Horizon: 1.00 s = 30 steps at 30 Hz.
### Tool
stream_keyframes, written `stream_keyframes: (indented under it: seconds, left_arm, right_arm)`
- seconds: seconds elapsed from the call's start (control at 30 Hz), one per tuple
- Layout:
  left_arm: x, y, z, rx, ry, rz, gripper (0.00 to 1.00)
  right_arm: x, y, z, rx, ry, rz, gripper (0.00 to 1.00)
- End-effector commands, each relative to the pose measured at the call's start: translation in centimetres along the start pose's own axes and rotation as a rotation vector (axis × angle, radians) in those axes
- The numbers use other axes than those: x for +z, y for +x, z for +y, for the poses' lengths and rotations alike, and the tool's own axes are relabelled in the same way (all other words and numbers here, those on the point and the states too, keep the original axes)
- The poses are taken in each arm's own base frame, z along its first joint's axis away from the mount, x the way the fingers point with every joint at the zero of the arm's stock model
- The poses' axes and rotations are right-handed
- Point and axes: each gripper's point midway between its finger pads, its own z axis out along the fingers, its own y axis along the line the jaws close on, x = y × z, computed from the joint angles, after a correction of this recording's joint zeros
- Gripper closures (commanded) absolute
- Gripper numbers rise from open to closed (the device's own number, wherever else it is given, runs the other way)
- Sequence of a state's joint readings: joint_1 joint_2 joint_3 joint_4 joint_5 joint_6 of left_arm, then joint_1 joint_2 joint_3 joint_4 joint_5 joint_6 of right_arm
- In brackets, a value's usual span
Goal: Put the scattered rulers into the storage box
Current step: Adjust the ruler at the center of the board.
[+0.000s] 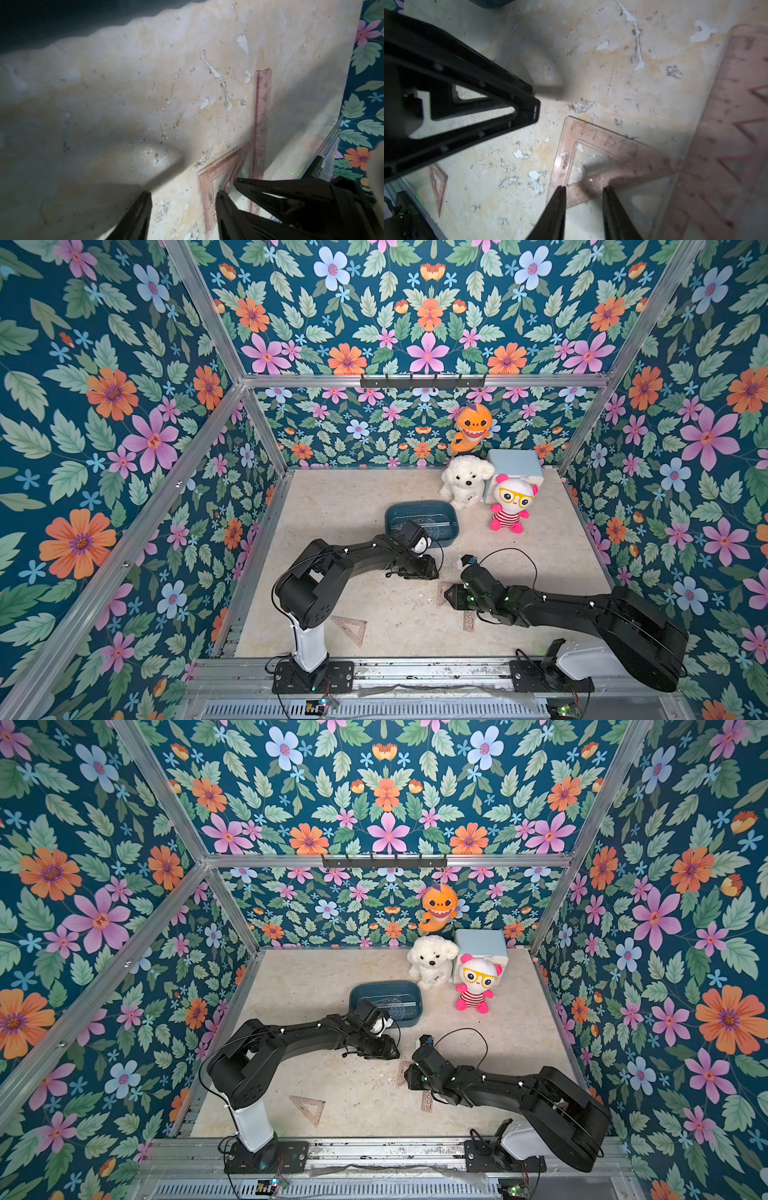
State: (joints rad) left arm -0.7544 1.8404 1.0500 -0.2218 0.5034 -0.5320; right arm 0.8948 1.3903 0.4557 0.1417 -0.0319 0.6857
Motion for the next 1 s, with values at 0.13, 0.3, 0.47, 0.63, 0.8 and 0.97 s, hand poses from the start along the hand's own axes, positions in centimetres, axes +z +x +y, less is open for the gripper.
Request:
stream_keyframes:
  seconds: [0.13, 0.3, 0.47, 0.63, 0.8, 0.97]
  left_arm:
    - [0.4, -0.2, 0.3, -0.01, -0.02, 0.019, 0.49]
    - [0.5, -1.6, -1.7, 0.037, 0.004, 0.011, 0.53]
    - [0.5, -2.3, -2.6, 0.066, 0.0, 0.0, 0.6]
    - [1.5, -2.0, -2.9, 0.08, -0.005, 0.019, 0.65]
    - [3.0, -1.2, -2.2, 0.074, -0.015, 0.061, 0.7]
    - [3.5, 0.0, -1.5, 0.056, -0.021, 0.095, 0.76]
  right_arm:
    - [-0.7, 1.3, -1.7, 0.006, 0.059, 0.035, 0.68]
    - [-1.9, 1.1, -3.0, 0.025, 0.091, -0.011, 0.66]
    - [-1.5, 0.8, -3.1, 0.03, 0.092, -0.022, 0.66]
    - [-0.9, 0.5, -3.2, 0.028, 0.093, -0.025, 0.71]
    - [-0.5, 0.4, -3.3, 0.025, 0.09, -0.028, 0.74]
    - [-0.2, 0.3, -3.4, 0.02, 0.085, -0.032, 0.76]
